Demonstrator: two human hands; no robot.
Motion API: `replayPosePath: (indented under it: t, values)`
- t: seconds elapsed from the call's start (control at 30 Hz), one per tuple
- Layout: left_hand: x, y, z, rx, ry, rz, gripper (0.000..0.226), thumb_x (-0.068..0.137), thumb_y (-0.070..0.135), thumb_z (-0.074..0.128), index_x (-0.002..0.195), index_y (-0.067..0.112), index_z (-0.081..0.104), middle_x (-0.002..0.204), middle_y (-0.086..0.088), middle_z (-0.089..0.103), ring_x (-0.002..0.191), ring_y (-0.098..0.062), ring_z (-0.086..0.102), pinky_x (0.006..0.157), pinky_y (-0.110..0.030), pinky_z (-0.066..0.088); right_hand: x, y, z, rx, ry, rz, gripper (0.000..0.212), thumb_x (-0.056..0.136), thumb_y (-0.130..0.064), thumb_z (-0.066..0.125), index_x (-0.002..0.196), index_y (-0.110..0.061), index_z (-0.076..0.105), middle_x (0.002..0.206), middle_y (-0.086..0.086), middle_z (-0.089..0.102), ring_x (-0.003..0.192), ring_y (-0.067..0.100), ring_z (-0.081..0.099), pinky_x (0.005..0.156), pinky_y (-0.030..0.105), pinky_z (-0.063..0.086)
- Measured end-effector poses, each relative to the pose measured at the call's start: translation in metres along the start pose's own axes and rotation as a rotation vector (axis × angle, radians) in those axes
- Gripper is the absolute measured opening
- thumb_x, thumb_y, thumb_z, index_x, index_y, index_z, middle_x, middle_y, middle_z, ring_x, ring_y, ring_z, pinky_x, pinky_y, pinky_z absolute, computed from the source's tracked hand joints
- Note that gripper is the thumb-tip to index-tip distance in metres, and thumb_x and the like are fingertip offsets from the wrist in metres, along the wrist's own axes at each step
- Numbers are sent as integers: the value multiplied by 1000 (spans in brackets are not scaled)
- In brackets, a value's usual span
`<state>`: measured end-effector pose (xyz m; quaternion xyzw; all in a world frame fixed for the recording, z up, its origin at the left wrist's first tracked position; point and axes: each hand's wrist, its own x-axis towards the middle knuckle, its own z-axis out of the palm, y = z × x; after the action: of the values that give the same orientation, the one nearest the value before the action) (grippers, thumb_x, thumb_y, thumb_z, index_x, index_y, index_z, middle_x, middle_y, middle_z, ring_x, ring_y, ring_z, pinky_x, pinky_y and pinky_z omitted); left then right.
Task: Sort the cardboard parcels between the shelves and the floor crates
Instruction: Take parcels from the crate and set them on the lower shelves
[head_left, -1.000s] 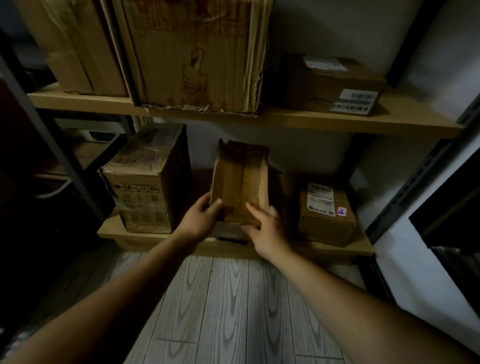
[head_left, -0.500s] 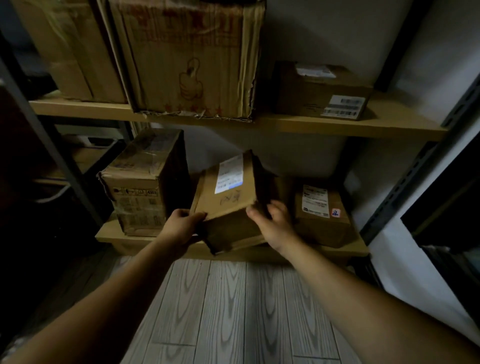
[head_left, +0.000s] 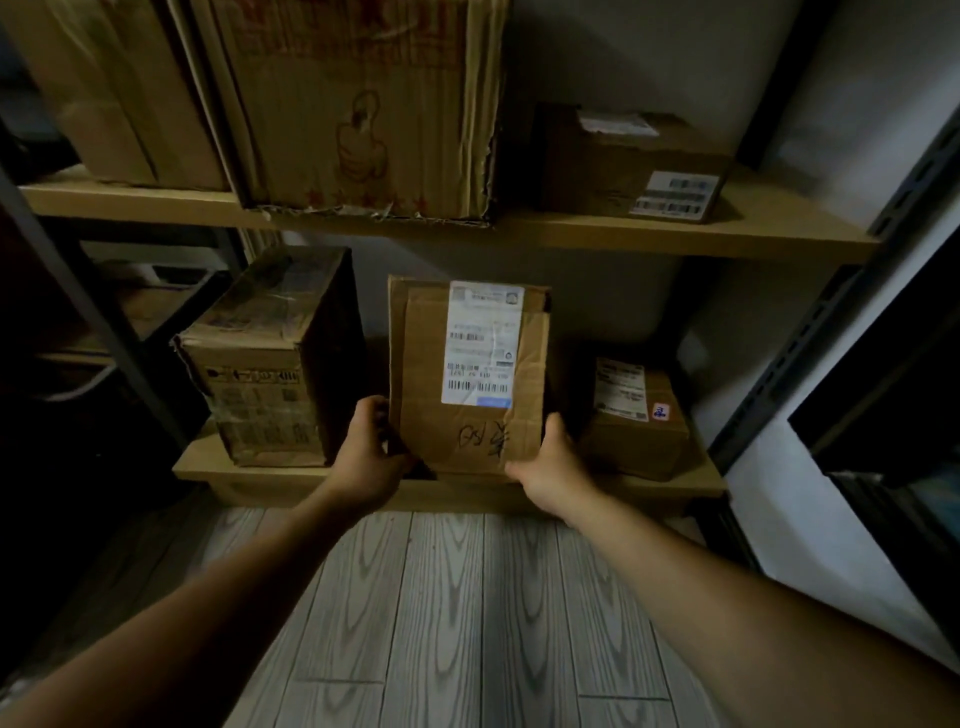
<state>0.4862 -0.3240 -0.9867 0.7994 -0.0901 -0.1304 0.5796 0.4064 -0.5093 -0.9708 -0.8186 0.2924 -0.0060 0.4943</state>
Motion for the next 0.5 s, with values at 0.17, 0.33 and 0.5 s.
replayPosePath:
  t: [0.17,0.33,0.5]
  values:
    - [-3,-14,3,8,-18,-6,73,80,-5,65,133,31,31,127,0,47,114,-21,53,78,-33,58,-1,20,11,-31,14,25,60,86,-8,66,133,-16,30,136,6,46,126,25,47,96,36,44]
    - [-7,-16,6,2,-31,-13,71,80,-5,65,134,28,31,126,1,46,104,-13,52,65,-20,55,-1,23,9,-42,-2,27,63,88,-8,64,138,-16,26,139,6,43,128,26,44,94,34,43]
    - [-9,-10,6,12,-34,2,71,80,-5,64,134,27,30,128,0,46,103,-12,52,59,-16,53,1,23,8,-22,0,31,63,87,-8,64,137,-17,26,139,7,43,128,26,45,99,38,42]
